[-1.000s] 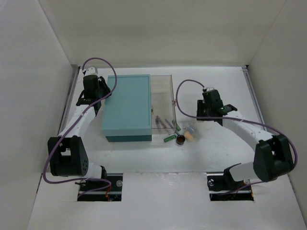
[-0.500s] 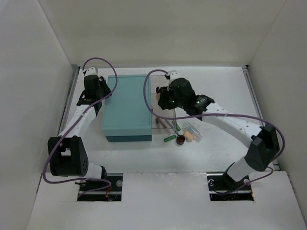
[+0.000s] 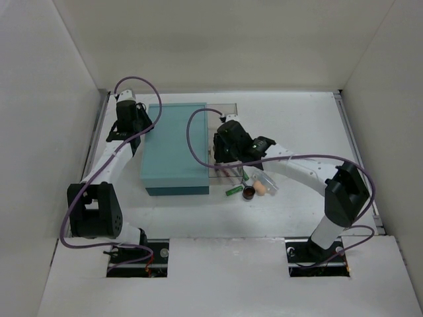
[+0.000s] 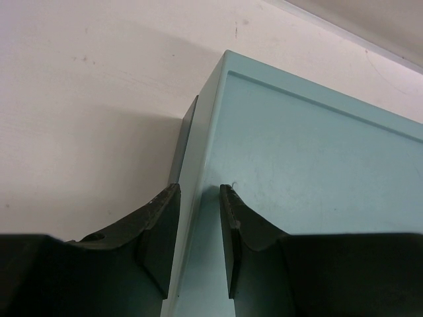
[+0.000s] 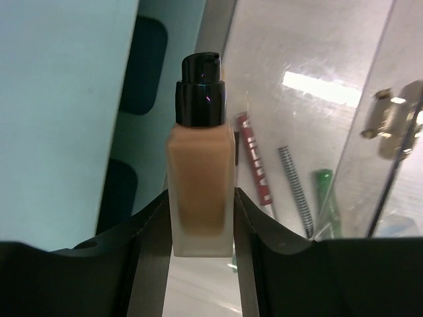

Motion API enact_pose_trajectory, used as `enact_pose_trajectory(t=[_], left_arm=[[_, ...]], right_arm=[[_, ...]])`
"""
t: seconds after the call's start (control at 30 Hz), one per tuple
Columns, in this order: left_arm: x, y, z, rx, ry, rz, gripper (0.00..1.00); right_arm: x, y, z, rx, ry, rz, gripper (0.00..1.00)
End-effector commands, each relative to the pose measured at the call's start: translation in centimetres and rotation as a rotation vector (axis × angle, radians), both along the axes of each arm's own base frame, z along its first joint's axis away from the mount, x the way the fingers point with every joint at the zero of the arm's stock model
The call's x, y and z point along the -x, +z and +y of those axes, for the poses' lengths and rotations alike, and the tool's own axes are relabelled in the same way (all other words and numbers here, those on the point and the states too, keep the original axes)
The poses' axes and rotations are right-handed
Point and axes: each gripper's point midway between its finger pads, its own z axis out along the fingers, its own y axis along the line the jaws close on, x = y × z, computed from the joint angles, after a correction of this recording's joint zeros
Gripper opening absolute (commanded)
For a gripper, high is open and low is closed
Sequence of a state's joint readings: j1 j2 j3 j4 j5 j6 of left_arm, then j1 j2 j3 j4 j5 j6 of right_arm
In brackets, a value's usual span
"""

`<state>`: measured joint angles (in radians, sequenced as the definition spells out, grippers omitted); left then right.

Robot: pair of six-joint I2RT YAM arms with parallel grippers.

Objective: Organize the makeup

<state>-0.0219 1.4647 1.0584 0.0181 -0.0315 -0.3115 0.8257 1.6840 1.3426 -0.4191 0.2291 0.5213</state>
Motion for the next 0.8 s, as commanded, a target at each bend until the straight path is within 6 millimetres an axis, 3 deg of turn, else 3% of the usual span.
enact_pose_trajectory(t=[0.0,0.17,0.33,0.57,0.67,0.77], left_arm=[[3.5,-6.3,1.2,-0.057,0.024,0.258,0.27],[3.4,-7.0,1.2,-0.062,0.025,0.279,0.24],[3.5,-7.9,1.2,-0.059,0.027,0.303,0.19],[3.3,-9.2,1.3,-0.068,0.032,0.336,0.09],[3.6,-9.8,1.4,-0.073,0.035,0.349,0.07],[3.6,-10.0,1.4,-0.074,0.036,0.351,0.05]], right_arm=[[-0.6,2.0,1.3,-0.047,-0.026,-0.026,0.36],[-0.6,1.0,1.4,-0.036,-0.043,-0.006,0.41],[-0.3,0.9,1.3,-0.032,-0.032,-0.001,0.54],[-0.1,4.3,0.0,-0.077,-0.027,-0.065,0.62],[0.4,6.6,-1.9,-0.112,-0.049,-0.115,0.64],[1.2,8.1,-5.3,-0.145,-0.098,-0.144,0.67]])
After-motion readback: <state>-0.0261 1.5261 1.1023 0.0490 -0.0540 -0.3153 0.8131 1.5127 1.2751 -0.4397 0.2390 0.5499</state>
